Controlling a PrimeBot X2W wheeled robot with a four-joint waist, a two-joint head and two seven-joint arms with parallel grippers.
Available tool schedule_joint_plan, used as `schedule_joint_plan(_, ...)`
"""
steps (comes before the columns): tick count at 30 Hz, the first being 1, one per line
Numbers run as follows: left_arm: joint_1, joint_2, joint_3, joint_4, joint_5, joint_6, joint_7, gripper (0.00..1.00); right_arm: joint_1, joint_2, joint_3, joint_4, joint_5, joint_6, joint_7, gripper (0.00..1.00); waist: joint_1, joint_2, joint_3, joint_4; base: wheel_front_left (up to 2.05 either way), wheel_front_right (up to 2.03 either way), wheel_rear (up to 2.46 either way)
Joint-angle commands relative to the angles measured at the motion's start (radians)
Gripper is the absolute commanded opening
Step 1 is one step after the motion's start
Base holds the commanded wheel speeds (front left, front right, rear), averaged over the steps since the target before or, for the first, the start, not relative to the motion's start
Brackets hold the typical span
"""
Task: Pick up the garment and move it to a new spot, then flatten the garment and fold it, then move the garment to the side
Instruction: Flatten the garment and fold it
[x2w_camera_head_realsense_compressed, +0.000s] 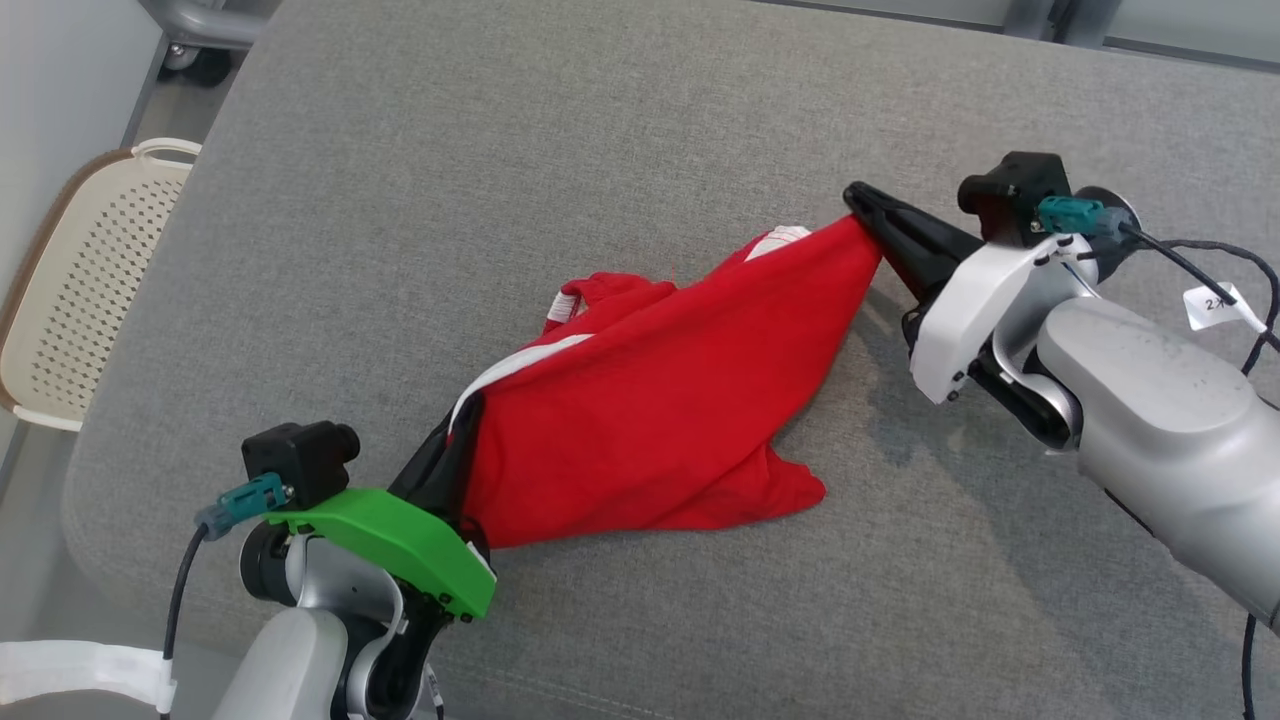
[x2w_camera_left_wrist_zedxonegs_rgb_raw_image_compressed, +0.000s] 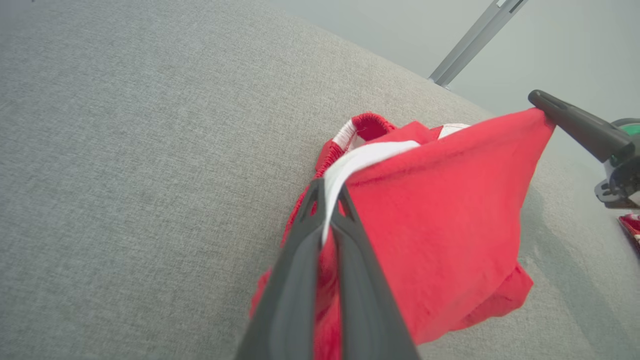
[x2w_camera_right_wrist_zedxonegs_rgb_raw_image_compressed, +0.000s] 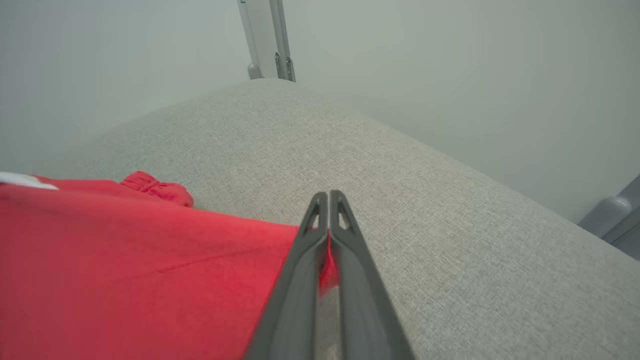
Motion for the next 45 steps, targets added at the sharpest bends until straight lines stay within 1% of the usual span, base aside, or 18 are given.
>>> schedule_joint_plan(1, 0.004, 0.007, 0.003, -0.009, -0.011, 0.005, 0.000, 0.00, 0.031, -0.016, -0.004, -0.020, 0.000, -0.001, -0.004, 0.00, -0.0001, 0.0000, 0.002, -0.004, 0.00, 0.00, 0.00)
schedule_joint_plan(2, 0.004, 0.007, 0.003, -0.009, -0.011, 0.005, 0.000, 0.00, 0.031, -0.016, -0.004, -0.020, 0.000, -0.001, -0.004, 0.00, -0.0001, 0.0000, 0.002, -0.004, 0.00, 0.00, 0.00)
schedule_joint_plan(6, 0.033, 0.001, -0.005, -0.024, -0.011, 0.012, -0.003, 0.00, 0.090, -0.063, -0.043, -0.091, -0.015, -0.001, -0.004, 0.00, -0.0001, 0.0000, 0.003, -0.004, 0.00, 0.00, 0.00)
schedule_joint_plan(8, 0.053, -0.004, -0.015, -0.034, -0.016, 0.010, 0.002, 0.00, 0.158, -0.099, -0.055, -0.139, -0.022, -0.001, -0.003, 0.00, -0.0001, 0.0000, -0.003, -0.002, 0.00, 0.00, 0.00)
schedule_joint_plan(14, 0.135, 0.014, -0.037, -0.051, -0.026, 0.013, 0.018, 0.00, 0.385, -0.220, -0.082, -0.284, -0.004, -0.001, 0.003, 0.00, -0.0001, 0.0000, -0.018, -0.013, 0.00, 0.00, 0.00)
schedule_joint_plan(18, 0.178, 0.035, -0.042, -0.073, -0.028, 0.011, 0.033, 0.00, 0.482, -0.262, -0.134, -0.339, -0.008, -0.002, 0.041, 0.00, -0.0001, 0.0000, -0.017, -0.031, 0.00, 0.00, 0.00)
schedule_joint_plan(19, 0.182, 0.038, -0.044, -0.078, -0.028, 0.011, 0.035, 0.00, 0.492, -0.265, -0.161, -0.344, -0.018, -0.002, 0.047, 0.13, -0.0001, 0.0000, -0.016, -0.034, 0.00, 0.00, 0.00)
schedule_joint_plan(20, 0.185, 0.042, -0.044, -0.081, -0.027, 0.011, 0.037, 0.00, 0.499, -0.263, -0.184, -0.351, -0.026, -0.002, 0.057, 0.98, -0.0001, 0.0000, -0.014, -0.036, 0.00, 0.00, 0.00)
schedule_joint_plan(21, 0.185, 0.047, -0.044, -0.083, -0.022, 0.013, 0.040, 0.00, 0.502, -0.259, -0.209, -0.359, -0.039, -0.002, 0.064, 1.00, -0.0001, 0.0000, -0.013, -0.037, 0.00, 0.00, 0.00)
schedule_joint_plan(26, 0.158, 0.045, -0.053, -0.098, -0.012, 0.019, 0.047, 0.00, 0.480, -0.222, -0.308, -0.426, -0.118, -0.001, 0.113, 1.00, -0.0001, 0.0000, -0.013, -0.033, 0.00, 0.00, 0.00)
schedule_joint_plan(29, 0.147, 0.040, -0.062, -0.098, -0.011, 0.020, 0.054, 0.00, 0.489, -0.200, -0.319, -0.475, -0.156, -0.001, 0.166, 1.00, -0.0001, 0.0000, -0.015, -0.023, 0.00, 0.00, 0.00)
schedule_joint_plan(32, 0.142, 0.035, -0.067, -0.095, -0.010, 0.021, 0.048, 0.00, 0.529, -0.170, -0.341, -0.520, -0.184, -0.001, 0.218, 1.00, -0.0001, 0.0000, -0.017, -0.010, 0.00, 0.00, 0.00)
schedule_joint_plan(42, 0.136, 0.039, -0.063, -0.102, -0.017, 0.024, 0.039, 0.00, 0.642, -0.146, -0.470, -0.553, -0.248, -0.001, 0.274, 1.00, -0.0001, 0.0000, 0.002, -0.006, 0.00, 0.00, 0.00)
schedule_joint_plan(45, 0.133, 0.037, -0.064, -0.102, -0.018, 0.024, 0.038, 0.00, 0.657, -0.140, -0.481, -0.560, -0.255, -0.001, 0.287, 1.00, -0.0001, 0.0000, 0.007, -0.006, 0.00, 0.00, 0.00)
